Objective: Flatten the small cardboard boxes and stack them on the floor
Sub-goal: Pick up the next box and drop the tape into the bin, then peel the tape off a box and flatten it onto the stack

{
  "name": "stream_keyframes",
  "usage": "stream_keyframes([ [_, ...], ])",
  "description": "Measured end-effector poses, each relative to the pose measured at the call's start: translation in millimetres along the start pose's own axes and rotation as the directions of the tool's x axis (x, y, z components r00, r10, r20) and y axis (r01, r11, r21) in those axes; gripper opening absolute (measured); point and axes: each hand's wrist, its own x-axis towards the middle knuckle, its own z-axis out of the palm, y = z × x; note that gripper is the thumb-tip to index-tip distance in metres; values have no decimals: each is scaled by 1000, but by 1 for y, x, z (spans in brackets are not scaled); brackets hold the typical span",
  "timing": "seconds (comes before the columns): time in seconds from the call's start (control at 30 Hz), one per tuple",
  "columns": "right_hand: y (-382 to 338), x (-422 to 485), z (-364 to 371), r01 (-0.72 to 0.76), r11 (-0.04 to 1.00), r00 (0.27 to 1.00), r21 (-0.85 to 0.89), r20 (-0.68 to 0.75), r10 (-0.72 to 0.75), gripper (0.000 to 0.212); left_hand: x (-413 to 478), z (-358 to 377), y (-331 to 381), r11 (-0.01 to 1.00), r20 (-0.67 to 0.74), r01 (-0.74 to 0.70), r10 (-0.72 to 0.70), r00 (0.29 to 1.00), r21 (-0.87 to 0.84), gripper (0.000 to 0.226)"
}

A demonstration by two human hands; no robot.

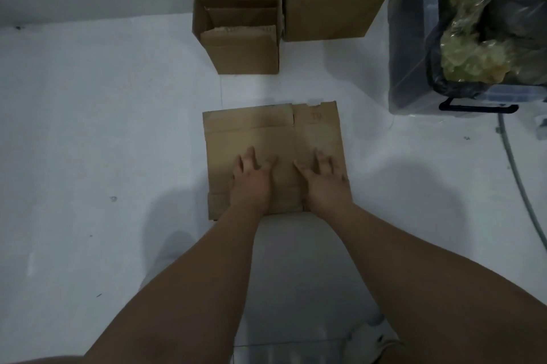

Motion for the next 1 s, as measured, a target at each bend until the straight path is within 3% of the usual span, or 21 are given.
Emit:
stream_keyframes([
  [0.13, -6, 6, -9, -38, 999, 991, -8, 127, 38, 85, 6, -1, 10, 999, 113, 43, -44, 993, 19, 56],
  [0.37, -22, 21, -35, -62, 997, 961, -40, 266, 71, 58, 39, -40, 36, 972, 19, 17, -22, 1000, 234, 36],
  [0.5, -26, 27, -38, -31, 998, 935, -47, 351, 46, 63, 65, -74, 56, 970, -195, -84, 130, 972, 228, 31],
  [0.6, -21, 27, -42, 16, 1000, 917, -23, 400, -5, 69, 87, -105, 65, 938, -360, -97, 222, 906, 333, 25],
  [0.67, -17, 27, -45, 23, 999, 914, -25, 406, -11, 72, 101, -125, 69, 919, -398, -84, 248, 883, 386, 16],
  [0.77, -14, 28, -45, 28, 998, 910, -49, 415, -5, 73, 121, -150, 71, 892, -362, -69, 251, 898, 446, 22],
  [0.9, -13, 28, -41, 22, 998, 915, -56, 404, 2, 75, 135, -167, 68, 908, -241, -7, 119, 963, 418, 51],
  [1.0, -12, 29, -39, 25, 998, 917, -54, 399, -2, 75, 135, -169, 66, 921, -171, 6, 66, 983, 390, 51],
])
